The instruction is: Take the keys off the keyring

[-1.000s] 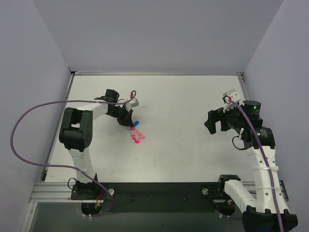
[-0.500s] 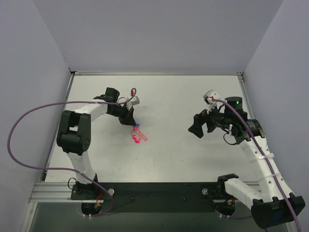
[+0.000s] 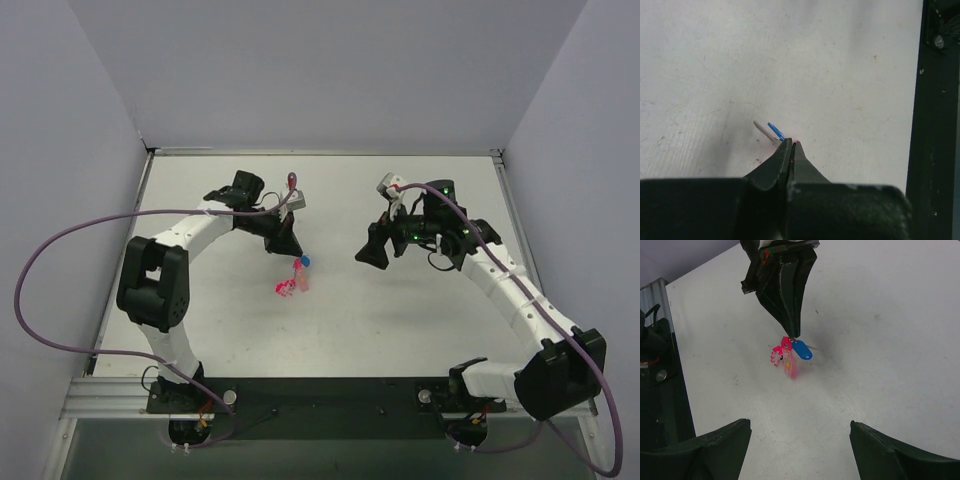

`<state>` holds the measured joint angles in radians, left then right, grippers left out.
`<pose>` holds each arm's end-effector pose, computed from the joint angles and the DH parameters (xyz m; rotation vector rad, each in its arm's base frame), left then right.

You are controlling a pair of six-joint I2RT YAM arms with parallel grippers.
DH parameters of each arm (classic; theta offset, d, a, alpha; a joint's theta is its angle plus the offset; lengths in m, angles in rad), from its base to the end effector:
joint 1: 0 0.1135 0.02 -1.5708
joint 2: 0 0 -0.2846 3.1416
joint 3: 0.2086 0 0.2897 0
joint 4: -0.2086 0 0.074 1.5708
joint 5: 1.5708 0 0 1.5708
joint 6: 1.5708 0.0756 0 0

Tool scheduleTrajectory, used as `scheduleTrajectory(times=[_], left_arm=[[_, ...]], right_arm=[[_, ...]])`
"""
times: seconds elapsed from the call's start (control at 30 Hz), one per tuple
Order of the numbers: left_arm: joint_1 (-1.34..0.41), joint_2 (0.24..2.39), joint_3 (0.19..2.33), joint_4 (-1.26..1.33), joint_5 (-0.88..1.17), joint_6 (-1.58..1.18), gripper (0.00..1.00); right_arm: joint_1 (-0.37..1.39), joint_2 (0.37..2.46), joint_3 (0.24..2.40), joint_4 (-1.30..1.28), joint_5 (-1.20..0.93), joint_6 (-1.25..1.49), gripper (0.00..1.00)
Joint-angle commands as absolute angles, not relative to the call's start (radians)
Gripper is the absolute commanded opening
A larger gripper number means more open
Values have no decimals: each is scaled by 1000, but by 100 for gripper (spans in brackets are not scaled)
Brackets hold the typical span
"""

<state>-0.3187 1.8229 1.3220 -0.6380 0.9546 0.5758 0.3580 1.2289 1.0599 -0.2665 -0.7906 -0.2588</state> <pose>0.3773 -0.1895 0.1987 1.2657 2.0178 -1.1474 0.2897 0.1657 0.3394 -1.0578 1.6559 0.8514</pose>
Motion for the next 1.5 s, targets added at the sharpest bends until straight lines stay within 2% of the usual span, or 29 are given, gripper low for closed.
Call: scheduleTrajectory(times=[0.0, 0.17, 0.77, 1.1, 1.47], left_arm=[[-347, 1758, 1400, -680, 1058, 557, 0], [-377, 1733, 1430, -690, 1114, 529, 0], [-436, 1694, 1470, -739, 1259, 535, 0], [-453, 1689, 1471, -742, 1336, 519, 0], [-465, 1652, 1385, -503, 1396, 295, 0]], right_arm=[[387, 1304, 1078, -124, -926, -250, 79], [433, 1388, 1097, -109, -931, -267, 73], [460, 1462, 1097, -83, -1097, -334, 76], [465, 1482, 1071, 44, -1177, -203, 76], [465, 1503, 1031, 167, -1223, -103, 72]])
